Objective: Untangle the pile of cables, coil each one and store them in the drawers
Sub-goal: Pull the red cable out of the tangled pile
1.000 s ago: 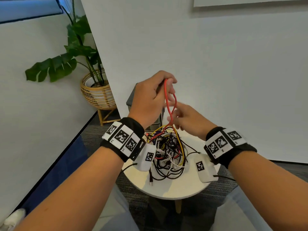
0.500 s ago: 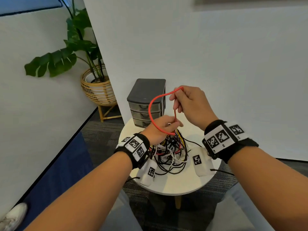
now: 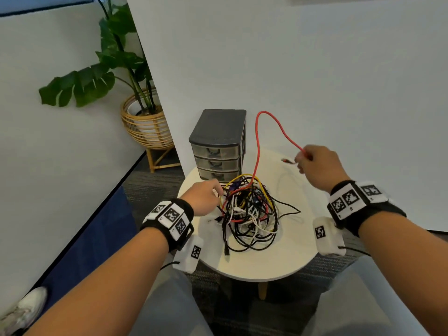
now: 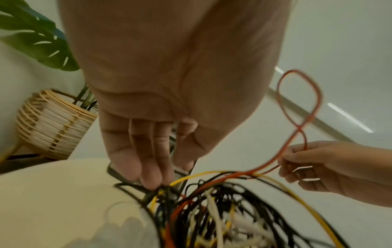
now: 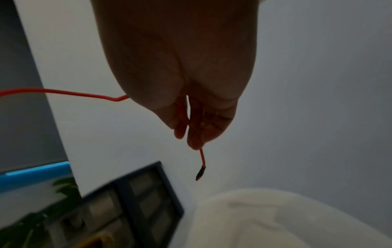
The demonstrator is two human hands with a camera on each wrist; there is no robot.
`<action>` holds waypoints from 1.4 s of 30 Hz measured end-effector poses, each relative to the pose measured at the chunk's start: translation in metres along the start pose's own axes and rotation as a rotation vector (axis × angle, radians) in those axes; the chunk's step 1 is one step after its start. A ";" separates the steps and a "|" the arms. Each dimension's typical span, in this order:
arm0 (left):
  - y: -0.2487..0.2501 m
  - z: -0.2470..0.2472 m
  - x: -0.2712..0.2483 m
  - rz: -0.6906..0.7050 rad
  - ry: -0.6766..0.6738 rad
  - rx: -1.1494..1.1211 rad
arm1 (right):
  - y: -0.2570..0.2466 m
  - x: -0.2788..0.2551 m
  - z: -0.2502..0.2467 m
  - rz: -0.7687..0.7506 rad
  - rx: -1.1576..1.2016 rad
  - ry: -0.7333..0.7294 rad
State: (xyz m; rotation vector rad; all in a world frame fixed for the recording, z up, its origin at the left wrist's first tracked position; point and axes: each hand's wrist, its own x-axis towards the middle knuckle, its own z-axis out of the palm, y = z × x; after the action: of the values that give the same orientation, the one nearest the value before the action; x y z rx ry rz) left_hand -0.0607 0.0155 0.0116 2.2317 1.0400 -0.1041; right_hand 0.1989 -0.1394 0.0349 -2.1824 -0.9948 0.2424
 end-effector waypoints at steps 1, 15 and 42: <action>-0.001 0.004 0.000 -0.004 -0.038 -0.004 | 0.007 -0.003 0.006 0.020 -0.008 -0.021; 0.009 0.024 -0.002 -0.112 -0.143 -0.144 | 0.017 -0.029 0.040 0.074 -0.232 -0.273; 0.023 0.006 -0.016 0.039 0.016 -0.230 | -0.077 -0.067 0.031 -0.551 -0.158 -0.514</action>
State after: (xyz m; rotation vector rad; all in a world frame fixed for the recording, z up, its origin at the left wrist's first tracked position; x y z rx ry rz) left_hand -0.0546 -0.0093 0.0248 2.0456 0.9650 0.0490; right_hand 0.0944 -0.1369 0.0566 -1.9175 -1.9093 0.4857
